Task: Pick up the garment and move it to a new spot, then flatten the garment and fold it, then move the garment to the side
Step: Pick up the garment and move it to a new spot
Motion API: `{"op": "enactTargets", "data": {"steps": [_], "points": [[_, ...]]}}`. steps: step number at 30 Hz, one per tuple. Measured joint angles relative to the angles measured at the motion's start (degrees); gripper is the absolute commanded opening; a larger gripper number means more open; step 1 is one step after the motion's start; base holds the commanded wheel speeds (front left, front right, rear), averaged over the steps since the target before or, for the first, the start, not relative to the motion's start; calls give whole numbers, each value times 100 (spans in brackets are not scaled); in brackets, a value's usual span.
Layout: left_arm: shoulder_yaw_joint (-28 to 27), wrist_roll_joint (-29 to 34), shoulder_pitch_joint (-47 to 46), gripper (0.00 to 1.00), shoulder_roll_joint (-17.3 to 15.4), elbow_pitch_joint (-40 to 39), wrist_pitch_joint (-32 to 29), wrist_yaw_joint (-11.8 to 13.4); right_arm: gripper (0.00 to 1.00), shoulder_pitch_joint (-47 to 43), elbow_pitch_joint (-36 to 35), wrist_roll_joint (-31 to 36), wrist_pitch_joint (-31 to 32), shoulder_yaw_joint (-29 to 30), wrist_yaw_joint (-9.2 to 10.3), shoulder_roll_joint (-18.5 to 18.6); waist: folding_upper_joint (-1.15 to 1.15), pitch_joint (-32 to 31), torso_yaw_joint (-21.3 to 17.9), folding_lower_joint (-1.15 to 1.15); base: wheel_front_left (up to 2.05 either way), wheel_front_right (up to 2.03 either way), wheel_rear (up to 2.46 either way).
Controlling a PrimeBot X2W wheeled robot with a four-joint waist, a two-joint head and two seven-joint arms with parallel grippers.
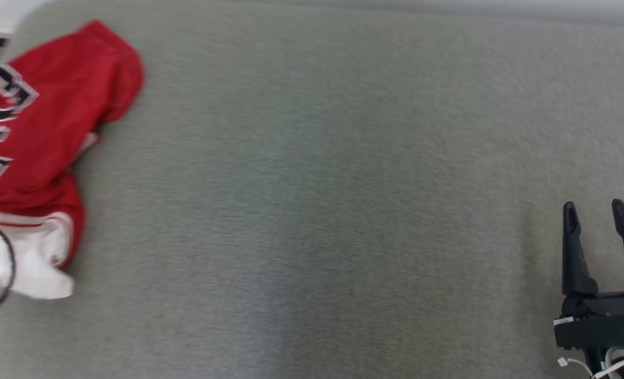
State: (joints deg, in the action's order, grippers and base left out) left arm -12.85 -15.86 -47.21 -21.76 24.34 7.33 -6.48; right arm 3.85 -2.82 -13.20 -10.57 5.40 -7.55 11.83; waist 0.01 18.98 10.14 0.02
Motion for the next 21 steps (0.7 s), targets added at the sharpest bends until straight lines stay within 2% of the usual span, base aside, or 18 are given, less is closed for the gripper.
{"op": "enactTargets", "data": {"steps": [5,11,21], "points": [[-24,-63,-365,100,-318,857,-214,-8,100,81,-124,35,34,59,0,-8,0,334,-437,0,0,0,0],[149,-121,-563,100,-583,1956,-851,-57,100,97,-225,56,89,144,0,7,0,612,-855,-1,0,0,0],[431,-389,-699,100,-637,3346,-1953,-68,100,184,-391,85,181,160,0,18,0,855,-1104,-2,0,0,0]]}}
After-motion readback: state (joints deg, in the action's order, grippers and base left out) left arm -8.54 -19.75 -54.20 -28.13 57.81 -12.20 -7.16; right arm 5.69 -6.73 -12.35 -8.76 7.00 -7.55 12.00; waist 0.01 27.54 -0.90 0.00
